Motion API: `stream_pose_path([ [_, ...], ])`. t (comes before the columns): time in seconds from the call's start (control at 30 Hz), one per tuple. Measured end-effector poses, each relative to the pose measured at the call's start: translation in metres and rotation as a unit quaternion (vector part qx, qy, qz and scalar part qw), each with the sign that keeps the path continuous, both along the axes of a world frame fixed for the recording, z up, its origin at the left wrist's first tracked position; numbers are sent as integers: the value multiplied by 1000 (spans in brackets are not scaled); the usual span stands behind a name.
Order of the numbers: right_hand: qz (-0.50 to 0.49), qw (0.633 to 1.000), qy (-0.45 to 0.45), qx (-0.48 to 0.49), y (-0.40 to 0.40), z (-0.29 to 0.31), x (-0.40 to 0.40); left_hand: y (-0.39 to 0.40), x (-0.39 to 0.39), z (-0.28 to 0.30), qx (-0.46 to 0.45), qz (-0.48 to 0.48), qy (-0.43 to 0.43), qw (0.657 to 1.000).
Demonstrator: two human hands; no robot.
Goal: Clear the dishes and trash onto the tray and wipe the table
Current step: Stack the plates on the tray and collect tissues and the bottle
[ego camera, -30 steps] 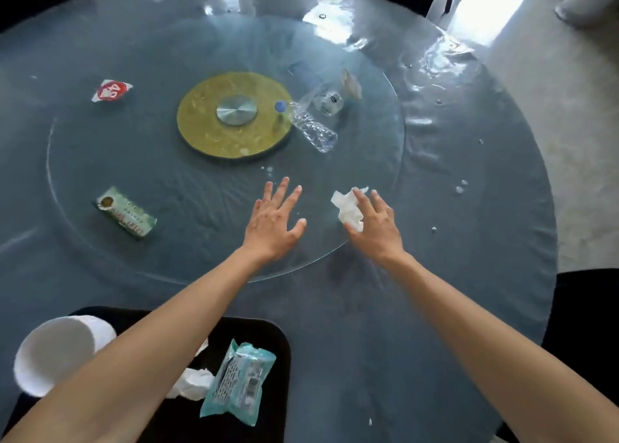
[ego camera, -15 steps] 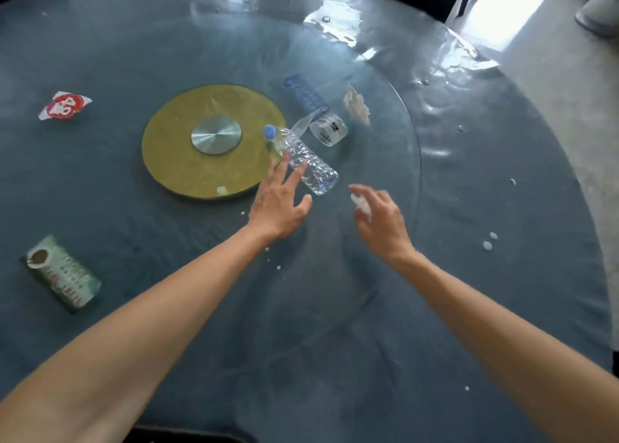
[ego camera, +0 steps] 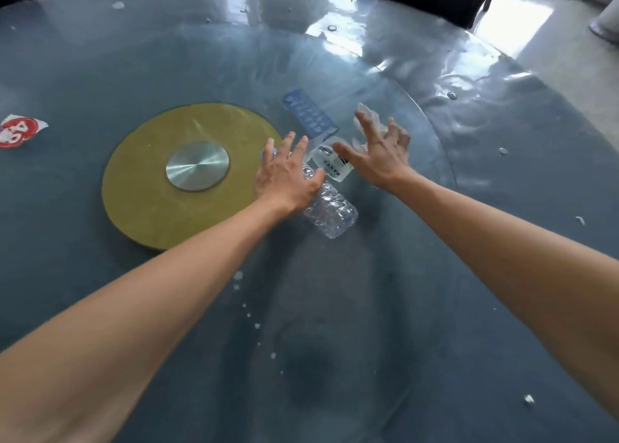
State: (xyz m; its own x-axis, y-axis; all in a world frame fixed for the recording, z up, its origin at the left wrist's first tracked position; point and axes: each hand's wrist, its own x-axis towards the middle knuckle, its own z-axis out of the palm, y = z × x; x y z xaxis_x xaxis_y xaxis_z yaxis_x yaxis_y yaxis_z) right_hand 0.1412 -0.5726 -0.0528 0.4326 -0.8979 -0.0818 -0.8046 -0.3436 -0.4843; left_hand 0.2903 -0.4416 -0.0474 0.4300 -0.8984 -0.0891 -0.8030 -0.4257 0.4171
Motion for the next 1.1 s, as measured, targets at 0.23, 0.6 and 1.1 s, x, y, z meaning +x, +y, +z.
stream_pose_path([
  [0.23, 13, 999, 34, -40, 9, -21, 3, -19, 0, 5, -7, 9, -26, 1000],
  [0.6, -25, 996, -77, -45, 78, -3, -33, 36, -1, 27, -28, 91, 45, 994],
  [1.1, -49, 981, -181, -48, 338, 84, -130, 333, -32, 105, -92, 186, 225, 952],
])
